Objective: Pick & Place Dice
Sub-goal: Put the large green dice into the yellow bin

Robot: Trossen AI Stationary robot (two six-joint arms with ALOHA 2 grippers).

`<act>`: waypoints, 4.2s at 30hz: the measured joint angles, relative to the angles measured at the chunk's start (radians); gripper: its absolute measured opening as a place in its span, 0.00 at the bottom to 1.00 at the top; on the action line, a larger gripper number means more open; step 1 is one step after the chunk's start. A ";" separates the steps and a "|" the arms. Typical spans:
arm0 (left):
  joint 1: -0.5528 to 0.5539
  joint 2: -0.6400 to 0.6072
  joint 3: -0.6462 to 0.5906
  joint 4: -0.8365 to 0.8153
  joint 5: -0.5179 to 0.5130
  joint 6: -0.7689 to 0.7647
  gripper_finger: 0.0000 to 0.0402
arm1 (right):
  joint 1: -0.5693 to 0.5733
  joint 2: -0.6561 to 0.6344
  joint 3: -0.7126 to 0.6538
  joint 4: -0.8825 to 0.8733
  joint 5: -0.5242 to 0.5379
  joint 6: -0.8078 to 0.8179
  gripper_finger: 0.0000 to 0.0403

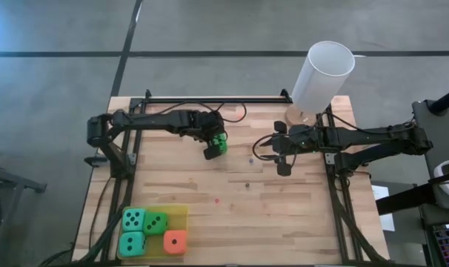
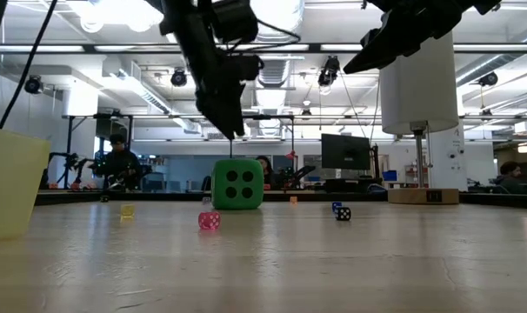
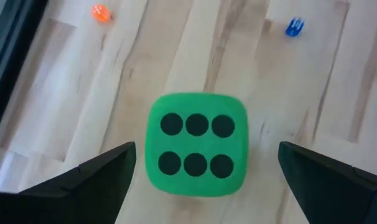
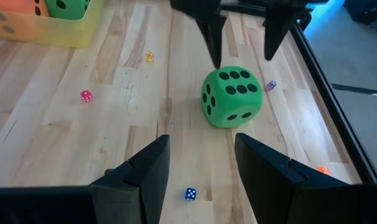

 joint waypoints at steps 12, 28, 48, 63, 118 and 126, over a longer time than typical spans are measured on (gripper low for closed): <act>-0.004 0.193 0.261 -0.251 -0.007 0.002 1.00 | 0.000 0.000 0.000 0.000 0.000 0.000 0.45; 0.030 0.209 0.201 -0.211 0.013 0.007 1.00 | 0.000 0.000 0.000 0.000 0.000 0.000 0.45; 0.035 0.209 0.189 -0.196 0.023 0.028 1.00 | 0.000 0.000 0.000 0.000 0.000 0.000 0.45; 0.042 0.208 0.137 -0.147 0.023 0.019 1.00 | 0.000 0.000 0.000 0.000 0.000 0.000 0.45; -0.024 0.202 0.137 -0.132 0.117 -0.240 0.94 | 0.000 0.000 0.000 0.000 0.000 0.000 0.45; -0.028 0.166 0.135 -0.172 0.102 -0.238 0.94 | 0.000 0.000 0.000 0.000 0.000 0.000 0.45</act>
